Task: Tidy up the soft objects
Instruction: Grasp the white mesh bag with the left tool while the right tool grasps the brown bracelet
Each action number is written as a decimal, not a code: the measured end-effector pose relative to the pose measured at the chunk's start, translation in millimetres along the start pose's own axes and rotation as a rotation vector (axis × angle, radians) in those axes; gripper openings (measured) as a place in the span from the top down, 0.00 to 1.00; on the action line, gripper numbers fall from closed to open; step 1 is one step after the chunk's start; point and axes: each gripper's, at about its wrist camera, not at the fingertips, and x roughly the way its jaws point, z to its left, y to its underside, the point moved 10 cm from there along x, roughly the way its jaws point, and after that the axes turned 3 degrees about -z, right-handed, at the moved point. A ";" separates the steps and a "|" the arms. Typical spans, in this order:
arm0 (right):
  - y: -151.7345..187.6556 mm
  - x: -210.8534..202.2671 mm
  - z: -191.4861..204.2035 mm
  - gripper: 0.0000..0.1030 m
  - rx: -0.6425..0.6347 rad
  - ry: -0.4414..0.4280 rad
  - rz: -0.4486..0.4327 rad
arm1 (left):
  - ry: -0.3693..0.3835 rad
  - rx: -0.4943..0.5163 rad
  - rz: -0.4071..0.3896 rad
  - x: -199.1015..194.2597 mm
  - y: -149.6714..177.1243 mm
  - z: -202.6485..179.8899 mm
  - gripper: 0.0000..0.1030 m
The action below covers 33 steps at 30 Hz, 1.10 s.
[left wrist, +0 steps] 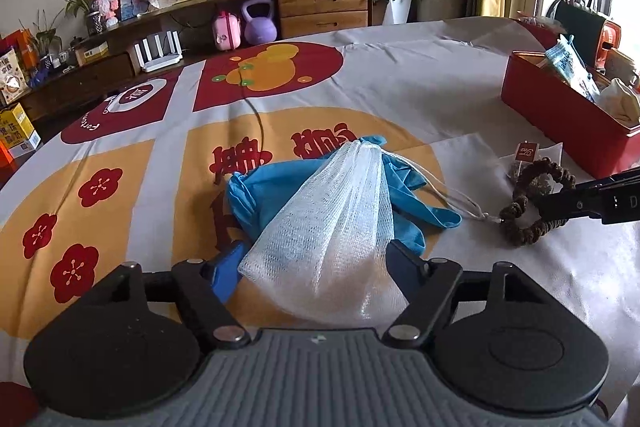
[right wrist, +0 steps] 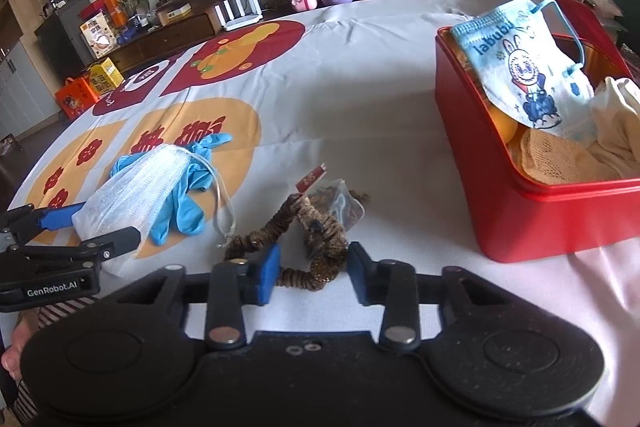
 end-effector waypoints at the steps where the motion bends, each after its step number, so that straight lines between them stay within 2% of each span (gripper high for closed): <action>1: 0.2 -0.6 0.5 0.69 0.000 0.000 -0.001 | -0.002 0.001 -0.002 -0.7 -0.3 0.1 0.34; 2: 0.1 -1.0 1.1 0.73 -0.002 0.000 -0.002 | -0.005 0.003 -0.003 -1.3 -0.2 0.0 0.40; 7: 1.9 -4.3 2.6 0.86 0.001 -0.004 -0.001 | -0.018 -0.010 0.002 -4.5 -0.1 1.6 0.50; 13: 5.2 -13.9 10.6 0.86 -0.025 -0.018 -0.015 | -0.008 -0.033 0.007 -11.7 0.9 0.1 0.67; 15: 4.5 -16.8 14.0 0.86 -0.030 -0.027 -0.024 | 0.001 -0.037 0.010 -13.8 1.6 -2.3 0.69; 17: 3.4 -20.7 16.2 0.86 -0.037 -0.032 -0.036 | 0.007 -0.037 0.009 -16.1 2.1 -4.6 0.78; 20: 1.4 -27.3 19.4 0.86 -0.048 -0.036 -0.052 | 0.006 -0.037 0.008 -19.3 2.5 -7.0 0.84; 26: -2.4 -42.0 26.6 0.86 -0.057 -0.055 -0.082 | 0.037 -0.031 -0.007 -29.6 -1.4 -16.1 0.89; 33: -8.9 -65.3 32.5 0.87 -0.069 -0.070 -0.126 | 0.093 -0.033 -0.025 -48.6 -14.4 -34.6 0.90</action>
